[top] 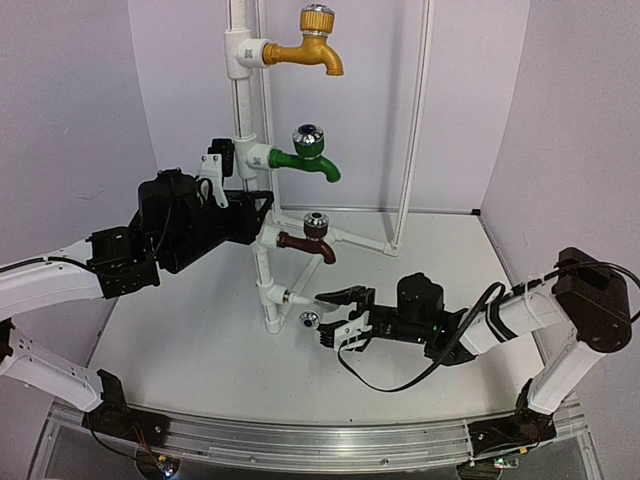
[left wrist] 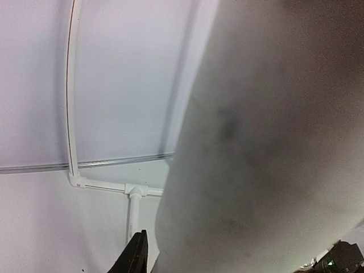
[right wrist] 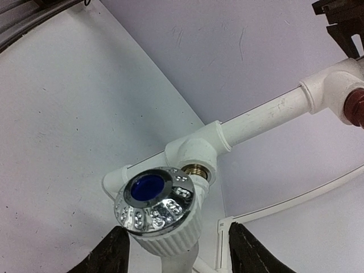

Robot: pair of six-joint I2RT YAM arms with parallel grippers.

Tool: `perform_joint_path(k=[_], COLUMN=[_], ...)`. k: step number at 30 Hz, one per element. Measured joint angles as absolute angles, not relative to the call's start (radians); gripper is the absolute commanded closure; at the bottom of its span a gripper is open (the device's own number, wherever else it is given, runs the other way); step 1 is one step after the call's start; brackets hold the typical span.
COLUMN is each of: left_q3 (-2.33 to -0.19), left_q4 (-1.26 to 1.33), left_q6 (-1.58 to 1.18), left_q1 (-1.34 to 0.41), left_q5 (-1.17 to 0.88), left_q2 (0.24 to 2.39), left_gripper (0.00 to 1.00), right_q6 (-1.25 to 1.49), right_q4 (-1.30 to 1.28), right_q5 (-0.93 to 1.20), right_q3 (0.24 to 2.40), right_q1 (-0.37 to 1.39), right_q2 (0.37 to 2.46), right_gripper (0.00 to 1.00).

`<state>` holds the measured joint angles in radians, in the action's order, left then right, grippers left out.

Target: Install the water faucets

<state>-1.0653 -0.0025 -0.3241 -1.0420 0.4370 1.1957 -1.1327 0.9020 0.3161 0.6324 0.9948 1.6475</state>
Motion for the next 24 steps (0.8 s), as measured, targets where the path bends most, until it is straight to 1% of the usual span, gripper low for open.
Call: perform_joint_path(k=[6,11,14,16,21,24], left_q3=[-1.065,-1.065,-1.065,-1.065,-1.065,-1.065], left_q4=[-0.003,-0.003,-0.007,-0.016,-0.036,-0.036], left_q6=[-0.324,-0.324,-0.324,-0.324,-0.332,-0.332], left_q1=[-1.042,-1.042,-1.042,-1.039,-1.028,-1.028], left_q5=[0.436,0.436,0.437,0.438,0.443,0.444], left_q2=[1.195,1.195,1.193,1.188,1.176,1.175], left_gripper=[1.0,1.0,1.0,1.0,1.0,1.0], right_q6=[-1.121,-1.09,-1.064,-1.05,-0.95,-0.894], right_q4=[0.949,0.979,0.987,0.986,1.0,1.006], right_q5=[0.287,0.272,0.269,0.262,0.255,0.25], right_q3=[0.635,0.636,0.636,0.636,0.636,0.636], right_q1=[1.004,1.007,1.007,1.009,1.009,1.009], right_q2=[1.684,1.705,1.711,1.713,1.713,1.715], right_gripper=[0.55,0.69,0.8,0.85,0.95,0.97])
